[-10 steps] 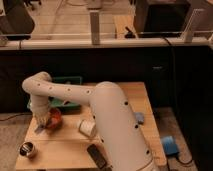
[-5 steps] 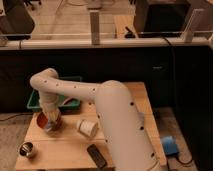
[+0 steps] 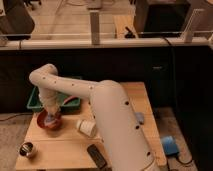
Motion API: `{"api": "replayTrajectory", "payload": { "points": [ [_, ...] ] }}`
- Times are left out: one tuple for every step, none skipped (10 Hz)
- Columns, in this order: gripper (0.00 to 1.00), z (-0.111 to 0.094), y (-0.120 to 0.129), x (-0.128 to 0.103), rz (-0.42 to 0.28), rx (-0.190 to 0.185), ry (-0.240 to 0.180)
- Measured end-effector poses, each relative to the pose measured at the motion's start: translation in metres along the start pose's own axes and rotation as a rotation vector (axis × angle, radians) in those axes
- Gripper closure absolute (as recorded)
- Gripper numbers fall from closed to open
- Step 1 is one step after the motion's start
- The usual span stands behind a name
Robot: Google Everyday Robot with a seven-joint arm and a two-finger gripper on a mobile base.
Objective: Wipe red bowl with towel
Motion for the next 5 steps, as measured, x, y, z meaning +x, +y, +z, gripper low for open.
{"api": "replayTrajectory", "payload": {
  "points": [
    [1.0, 0.002, -0.011, 0.0, -0.005, 0.017, 0.004],
    [1.0, 0.004, -0.027, -0.001, -0.013, 0.038, 0.007],
    [1.0, 0.007, -0.035, -0.003, -0.02, 0.053, -0.001],
    [1.0, 0.008, -0.041, -0.003, -0.027, 0.085, -0.027],
    [1.0, 0.01, -0.044, -0.004, -0.032, 0.103, -0.047]
  ]
}}
